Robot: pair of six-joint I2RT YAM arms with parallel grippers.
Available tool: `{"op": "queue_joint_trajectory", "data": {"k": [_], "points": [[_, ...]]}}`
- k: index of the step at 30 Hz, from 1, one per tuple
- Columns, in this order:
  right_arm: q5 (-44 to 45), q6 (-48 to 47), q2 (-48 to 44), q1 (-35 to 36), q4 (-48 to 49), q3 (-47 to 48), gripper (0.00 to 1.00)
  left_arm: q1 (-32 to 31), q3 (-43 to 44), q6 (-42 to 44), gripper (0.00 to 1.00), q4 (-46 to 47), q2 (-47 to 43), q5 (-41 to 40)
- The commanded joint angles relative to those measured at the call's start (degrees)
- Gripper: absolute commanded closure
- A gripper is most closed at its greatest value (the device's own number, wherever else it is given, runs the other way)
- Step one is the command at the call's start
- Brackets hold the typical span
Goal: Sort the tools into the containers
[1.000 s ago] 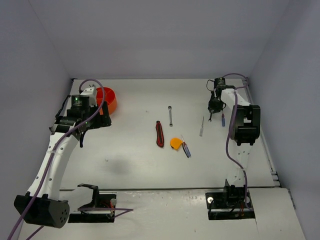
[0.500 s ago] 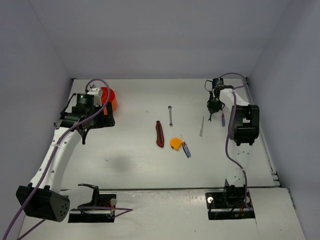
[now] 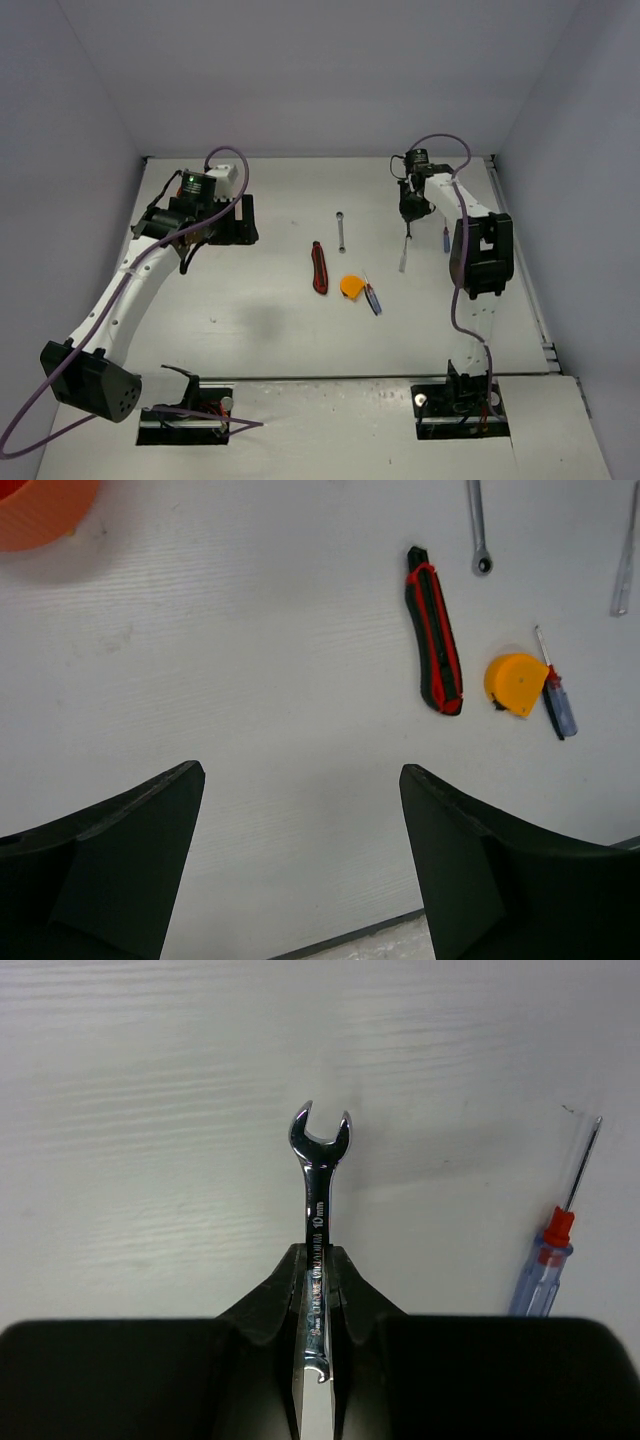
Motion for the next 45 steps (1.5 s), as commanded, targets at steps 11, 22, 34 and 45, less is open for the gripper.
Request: {"op": "queue_joint_trajectory", "data": {"k": [11,22,34,45], "points": [[-11.6,-2.4,-26.3,23.5,11.7,-7.6,1.00,-3.3,3.2,-17.9,0.23,26.6,2.0,7.7],[-14.8,0.2,-29.8,30.8,19.8,-10.6,1.00,-5.7,2.6,-23.4,0.24,33.9,5.0,7.2],[-16.3,1.5,-30.6,32.1,23.3,-11.5,1.00,-7.8,2.6,-25.5,0.41,33.2,8.3,6.7],[-17.6,2.1,-30.4,32.1,24.9,-12.3,1.00,-7.9,2.3,-23.8,0.91,34.2,9.0,5.8]]}}
